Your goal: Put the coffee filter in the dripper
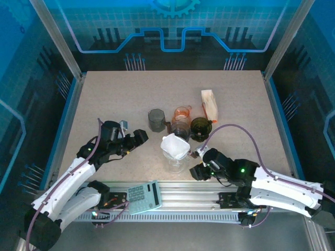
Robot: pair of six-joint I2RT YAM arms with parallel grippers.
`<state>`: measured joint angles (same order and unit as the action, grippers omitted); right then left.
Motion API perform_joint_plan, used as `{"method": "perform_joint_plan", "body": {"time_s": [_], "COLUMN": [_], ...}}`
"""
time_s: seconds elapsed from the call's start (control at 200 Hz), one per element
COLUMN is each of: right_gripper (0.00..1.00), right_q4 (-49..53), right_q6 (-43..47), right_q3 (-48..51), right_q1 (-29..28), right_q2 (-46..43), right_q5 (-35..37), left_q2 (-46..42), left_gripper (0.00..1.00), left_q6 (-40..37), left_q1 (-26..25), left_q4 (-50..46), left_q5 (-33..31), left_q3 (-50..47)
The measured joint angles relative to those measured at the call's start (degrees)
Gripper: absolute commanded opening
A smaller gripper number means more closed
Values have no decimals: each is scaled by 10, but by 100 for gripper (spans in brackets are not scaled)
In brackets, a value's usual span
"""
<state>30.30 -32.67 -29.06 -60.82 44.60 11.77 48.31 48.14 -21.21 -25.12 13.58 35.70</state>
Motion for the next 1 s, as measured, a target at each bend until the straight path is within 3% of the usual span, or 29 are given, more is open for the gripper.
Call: {"method": "perform_joint_plan", "body": {"time_s": [0.43,1.001], "right_gripper": [54,50], "right_q4": [-147,-296], "right_q6": [-25,-23], "right_q3": [51,51], "right_q1": [12,33], "right_q2": [128,221], "right_q5": [-52,-91], "left_q2": [-1,-39], "left_gripper": [97,97], "left_q6": [0,0], "left_q1": [9,13], "left_q4": [11,0], "left_q5": [19,19], "left_q3": [-7,-10]}}
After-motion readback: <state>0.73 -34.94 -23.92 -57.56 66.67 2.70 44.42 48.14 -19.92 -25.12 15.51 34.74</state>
